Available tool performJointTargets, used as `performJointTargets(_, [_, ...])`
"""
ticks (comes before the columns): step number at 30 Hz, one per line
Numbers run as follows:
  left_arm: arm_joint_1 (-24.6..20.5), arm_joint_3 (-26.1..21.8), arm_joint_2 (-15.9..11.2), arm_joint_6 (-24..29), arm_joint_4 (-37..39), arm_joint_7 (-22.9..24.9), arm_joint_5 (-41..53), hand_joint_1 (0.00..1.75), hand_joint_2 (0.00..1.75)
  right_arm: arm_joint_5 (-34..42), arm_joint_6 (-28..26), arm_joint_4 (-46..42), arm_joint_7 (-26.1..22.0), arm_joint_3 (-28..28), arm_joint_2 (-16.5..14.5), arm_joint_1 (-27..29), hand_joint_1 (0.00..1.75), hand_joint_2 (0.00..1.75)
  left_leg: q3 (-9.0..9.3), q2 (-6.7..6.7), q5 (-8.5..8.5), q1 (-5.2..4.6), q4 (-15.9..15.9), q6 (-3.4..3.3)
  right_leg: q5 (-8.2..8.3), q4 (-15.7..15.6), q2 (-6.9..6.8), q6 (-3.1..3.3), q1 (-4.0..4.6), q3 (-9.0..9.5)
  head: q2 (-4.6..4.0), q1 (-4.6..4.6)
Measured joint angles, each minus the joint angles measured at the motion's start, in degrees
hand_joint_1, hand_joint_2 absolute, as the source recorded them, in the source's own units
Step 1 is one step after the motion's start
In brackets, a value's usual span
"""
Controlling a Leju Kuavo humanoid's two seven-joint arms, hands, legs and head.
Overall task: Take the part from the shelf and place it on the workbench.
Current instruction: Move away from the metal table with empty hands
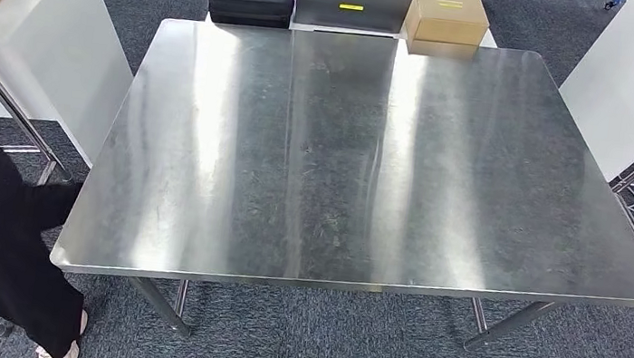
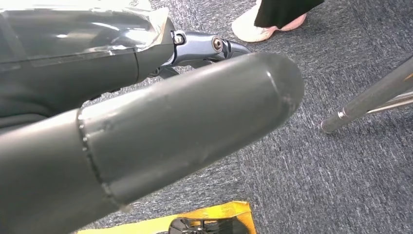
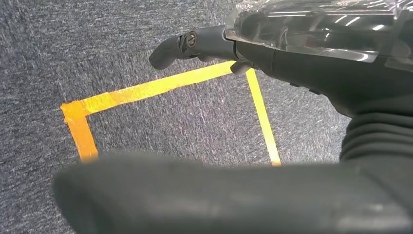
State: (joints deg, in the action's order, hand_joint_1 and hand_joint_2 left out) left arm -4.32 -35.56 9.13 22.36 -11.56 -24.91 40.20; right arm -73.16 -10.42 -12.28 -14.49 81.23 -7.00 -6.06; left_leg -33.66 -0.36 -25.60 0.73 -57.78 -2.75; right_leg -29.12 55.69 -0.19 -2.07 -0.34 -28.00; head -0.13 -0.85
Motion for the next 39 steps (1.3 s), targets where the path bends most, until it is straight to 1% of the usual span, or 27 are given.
performJointTargets(2, [0.0,-0.1,0.1,0.1,0.0,0.0,0.0,0.00,0.00,0.0,0.1,0.0,0.0,-0.1,0.1,0.0,0.00,0.00,0.52,0.08,0.64,0.34,1.3,-0.41,-1.34,2.0,0.01,-0.11,0.08,-0.94,0.00,0.08])
performJointTargets(3, [0.0,-0.2,0.1,0.1,0.0,0.0,0.0,0.00,0.00,0.0,0.1,0.0,0.0,-0.1,0.1,0.0,0.00,0.00,0.66,0.14,0.91,0.52,1.7,-0.55,-2.81,4.7,0.03,-0.08,-0.05,-2.29,0.00,0.16])
performJointTargets(5, [-0.1,-0.3,0.2,0.1,0.0,0.1,0.0,0.00,0.00,-0.1,0.1,0.0,0.0,-0.1,0.1,0.0,0.00,0.00,0.47,0.11,1.08,0.49,1.8,-0.60,-6.01,12.1,0.07,-0.27,-0.50,-6.00,0.00,0.25])
performJointTargets(6, [0.0,-0.3,0.2,0.1,0.0,0.1,0.1,0.00,0.00,-0.1,0.1,0.0,0.0,-0.1,0.1,0.0,0.00,0.00,0.36,0.04,1.13,0.53,1.8,-0.50,-6.80,14.8,0.07,-0.66,-0.80,-7.27,0.00,0.24])
performJointTargets(7, [0.0,-0.3,0.2,0.1,0.0,0.1,0.1,0.00,0.00,-0.1,0.1,0.0,0.0,-0.1,0.1,0.1,0.00,0.00,0.25,-0.07,1.21,0.64,1.7,-0.34,-6.68,15.5,0.06,-1.29,-1.12,-7.55,0.00,0.22])
performJointTargets(8, [0.0,-0.3,0.3,0.1,0.0,0.1,0.1,0.00,0.00,-0.1,0.1,0.0,0.0,-0.1,0.2,0.2,0.00,0.00,0.14,-0.23,1.26,0.82,1.6,-0.09,-5.64,13.8,0.06,-2.09,-1.50,-6.67,0.00,0.23])
performJointTargets(10, [0.0,-0.3,0.3,0.1,0.0,0.1,0.1,0.00,0.00,-0.2,0.1,0.0,-0.1,-0.2,0.2,0.2,0.00,0.00,-0.17,-0.63,1.24,1.24,1.0,0.78,-2.52,6.2,0.22,-3.66,-2.26,-2.74,0.00,0.29])
performJointTargets(11, [0.0,-0.3,0.3,0.1,0.0,0.1,0.1,0.00,0.00,-0.3,0.1,0.1,-0.2,-0.2,0.1,0.1,0.00,0.00,-0.32,-0.82,1.08,1.27,0.6,1.37,-1.34,3.0,0.35,-3.76,-2.34,-1.27,0.00,0.40])
performJointTargets(12, [0.0,-0.3,0.3,0.1,0.0,0.1,0.1,0.00,0.00,-0.4,0.2,0.1,-0.2,-0.2,0.0,0.1,0.00,0.00,-0.44,-0.95,0.95,1.20,0.2,1.89,-0.70,1.2,0.46,-3.36,-2.32,-0.45,0.00,0.40])
performJointTargets(14, [0.0,-0.3,0.2,0.2,0.0,0.1,0.2,0.00,0.00,-0.5,0.2,0.2,-0.4,-0.3,0.0,0.1,0.00,0.00,-0.49,-1.09,0.92,1.09,0.1,2.58,-0.44,0.9,0.47,-1.76,-2.01,-0.56,0.00,0.26])
performJointTargets(16, [0.1,-0.3,0.2,0.2,0.0,0.1,0.2,0.00,0.00,-0.5,0.2,0.2,-0.5,-0.3,0.0,0.1,0.00,0.00,-0.75,-0.90,0.65,1.50,-0.2,2.97,-0.12,1.1,0.26,-0.53,-2.03,-0.61,0.00,0.07])
performJointTargets(17, [0.2,-0.3,0.2,0.2,0.0,0.1,0.3,0.00,0.00,-0.5,0.2,0.2,-0.6,-0.4,-0.1,0.1,0.00,0.00,-1.39,-0.61,-0.48,1.66,-1.6,3.07,0.11,1.1,0.15,-0.01,-1.98,-0.67,0.00,0.00])
performJointTargets(18, [0.2,-0.3,0.2,0.2,0.0,0.1,0.3,0.00,0.00,-0.5,0.2,0.2,-0.6,-0.5,-0.1,0.1,0.00,0.00,-2.54,-0.30,-2.37,1.71,-4.3,3.06,0.34,1.1,0.00,0.42,-1.86,-0.78,0.00,-0.03])
performJointTargets(20, [0.2,-0.3,0.2,0.2,0.0,0.1,0.5,0.00,0.00,-0.6,0.2,0.2,-0.6,-0.6,-0.1,0.2,0.00,0.00,-5.76,0.07,-6.89,1.56,-12.0,2.86,0.57,1.1,-0.33,0.88,-1.43,-1.10,0.00,-0.10])
performJointTargets(21, [0.2,-0.3,0.2,0.2,0.0,0.1,0.5,0.00,0.00,-0.6,0.2,0.2,-0.7,-0.6,-0.1,0.3,0.00,0.00,-7.02,0.08,-8.20,1.51,-15.3,2.73,0.62,1.2,-0.52,0.96,-1.21,-1.23,0.00,-0.09])
performJointTargets(22, [0.2,-0.3,0.2,0.2,0.0,0.1,0.5,0.00,0.00,-0.6,0.2,0.2,-0.7,-0.6,-0.1,0.3,0.00,0.00,-7.44,0.10,-8.39,1.47,-16.8,2.55,0.63,1.2,-0.69,1.01,-1.03,-1.28,0.00,-0.08])
performJointTargets(23, [0.3,-0.3,0.2,0.2,0.0,0.1,0.5,0.00,0.00,-0.7,0.2,0.2,-0.7,-0.7,-0.1,0.4,0.00,0.00,-6.86,0.13,-7.53,1.40,-16.2,2.29,0.62,1.2,-0.82,1.02,-0.90,-1.25,0.00,-0.08])
performJointTargets(25, [0.3,-0.3,0.2,0.2,0.0,0.0,0.5,0.00,0.00,-0.9,0.2,0.2,-0.8,-0.9,-0.1,0.4,0.00,0.00,-3.25,0.59,-4.06,1.16,-9.9,1.53,0.58,1.2,-0.98,1.01,-0.77,-1.10,0.00,-0.08])
performJointTargets(27, [0.1,-0.3,0.2,0.2,0.0,0.0,0.5,0.00,0.00,-0.9,0.2,0.2,-0.8,-1.1,-0.2,0.3,0.00,0.00,0.01,1.40,-2.11,0.70,-3.5,1.03,0.47,1.3,-1.09,0.73,-0.36,-1.14,0.00,-0.05])
performJointTargets(29, [0.0,-0.4,0.2,0.2,0.0,-0.1,0.5,0.00,0.00,-1.0,0.3,0.2,-0.9,-1.2,-0.3,0.2,0.00,0.00,0.71,1.54,-2.14,0.19,-1.5,0.93,0.46,1.3,-1.41,0.23,-0.03,-1.39,0.00,-0.01])
performJointTargets(31, [0.1,-0.4,0.3,0.2,0.0,-0.1,0.5,0.00,0.00,-1.1,0.3,0.2,-0.9,-1.3,-0.3,0.2,0.00,0.00,0.65,1.13,-1.88,0.00,-1.1,0.46,0.27,1.5,-1.69,-0.35,-0.03,-1.62,0.00,-0.01])
performJointTargets(33, [0.1,-0.5,0.3,0.2,0.0,-0.1,0.5,0.00,0.00,-1.2,0.3,0.2,-1.0,-1.4,-0.2,0.2,0.00,0.00,0.67,0.82,-1.42,0.03,-0.6,-0.29,-1.68,4.9,-1.25,-0.47,-0.15,-3.09,0.00,0.05])
performJointTargets(35, [0.0,-0.6,0.3,0.2,0.0,-0.1,0.5,0.00,0.00,-1.2,0.3,0.2,-1.0,-1.5,-0.2,0.3,0.00,0.00,0.44,0.42,-1.19,-0.06,-0.6,-0.76,-5.19,12.3,-0.60,-0.15,-0.33,-6.54,0.00,0.14])
performJointTargets(36, [0.0,-0.6,0.3,0.2,0.0,-0.1,0.5,0.00,0.00,-1.3,0.3,0.2,-1.0,-1.5,-0.2,0.3,0.00,0.00,0.32,0.19,-1.13,-0.16,-0.6,-0.89,-6.49,15.7,-0.42,-0.17,-0.35,-8.16,0.00,0.14])
performJointTargets(37, [0.1,-0.6,0.3,0.2,0.0,-0.1,0.5,0.00,0.00,-1.3,0.3,0.2,-1.0,-1.5,-0.2,0.4,0.00,0.00,0.24,-0.05,-1.07,-0.26,-0.6,-0.95,-6.98,17.7,-0.31,-0.37,-0.34,-9.04,0.00,0.13])
performJointTargets(38, [0.1,-0.7,0.3,0.2,0.0,-0.1,0.5,0.00,0.00,-1.4,0.3,0.2,-1.0,-1.5,-0.2,0.5,0.00,0.00,0.22,-0.32,-1.02,-0.33,-0.6,-0.97,-6.48,17.4,-0.23,-0.71,-0.31,-8.78,0.00,0.15])
performJointTargets(39, [0.2,-0.7,0.4,0.2,0.0,-0.1,0.5,0.00,0.00,-1.4,0.3,0.2,-1.0,-1.6,-0.2,0.5,0.00,0.00,0.23,-0.60,-0.96,-0.37,-0.6,-0.93,-5.11,14.6,-0.15,-1.08,-0.32,-7.34,0.00,0.14])
